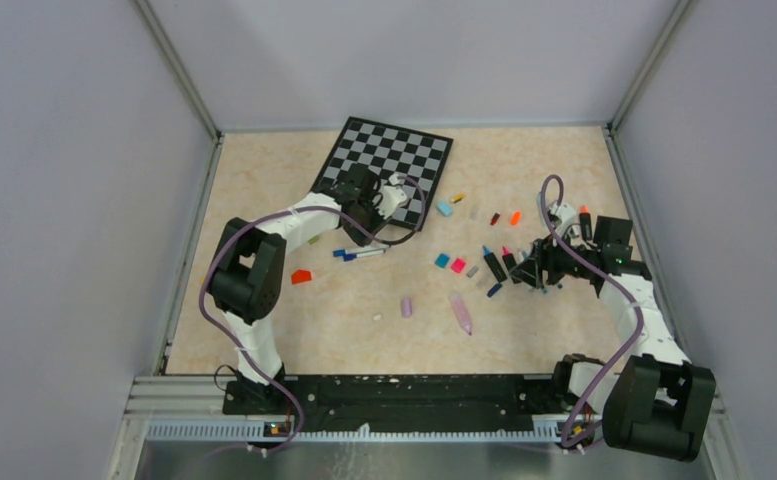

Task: Open the pen caps
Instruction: Pick up the pen from the center of the board.

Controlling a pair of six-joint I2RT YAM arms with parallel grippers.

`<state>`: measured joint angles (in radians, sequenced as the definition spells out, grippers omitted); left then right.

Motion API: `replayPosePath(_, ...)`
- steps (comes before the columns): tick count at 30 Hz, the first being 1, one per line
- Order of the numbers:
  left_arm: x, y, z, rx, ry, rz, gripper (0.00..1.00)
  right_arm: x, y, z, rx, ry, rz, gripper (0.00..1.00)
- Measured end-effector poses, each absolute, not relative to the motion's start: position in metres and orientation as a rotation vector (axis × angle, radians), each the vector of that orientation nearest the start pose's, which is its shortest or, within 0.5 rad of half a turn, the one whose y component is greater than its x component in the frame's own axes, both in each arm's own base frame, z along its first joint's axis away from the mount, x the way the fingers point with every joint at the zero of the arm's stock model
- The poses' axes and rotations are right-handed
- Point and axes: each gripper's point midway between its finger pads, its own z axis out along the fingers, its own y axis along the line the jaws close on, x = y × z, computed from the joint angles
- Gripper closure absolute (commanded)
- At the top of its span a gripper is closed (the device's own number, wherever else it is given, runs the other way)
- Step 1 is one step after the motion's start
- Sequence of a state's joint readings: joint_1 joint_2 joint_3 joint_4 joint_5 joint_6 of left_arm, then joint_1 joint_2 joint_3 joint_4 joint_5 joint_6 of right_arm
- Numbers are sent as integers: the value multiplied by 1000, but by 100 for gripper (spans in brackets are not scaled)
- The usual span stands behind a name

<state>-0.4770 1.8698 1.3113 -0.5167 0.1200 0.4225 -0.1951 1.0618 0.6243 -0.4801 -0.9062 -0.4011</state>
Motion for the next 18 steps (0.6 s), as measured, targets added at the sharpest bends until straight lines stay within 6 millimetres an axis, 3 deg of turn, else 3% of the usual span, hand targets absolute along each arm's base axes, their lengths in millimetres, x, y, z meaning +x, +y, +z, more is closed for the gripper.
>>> replayPosePath(8,368,-193,41,1193,2393,-183,68,248,81,116,-572,2109,787,44)
replayPosePath(18,365,-192,37,1200,2405,-186,76,248,81,116,-571,2109,787,44)
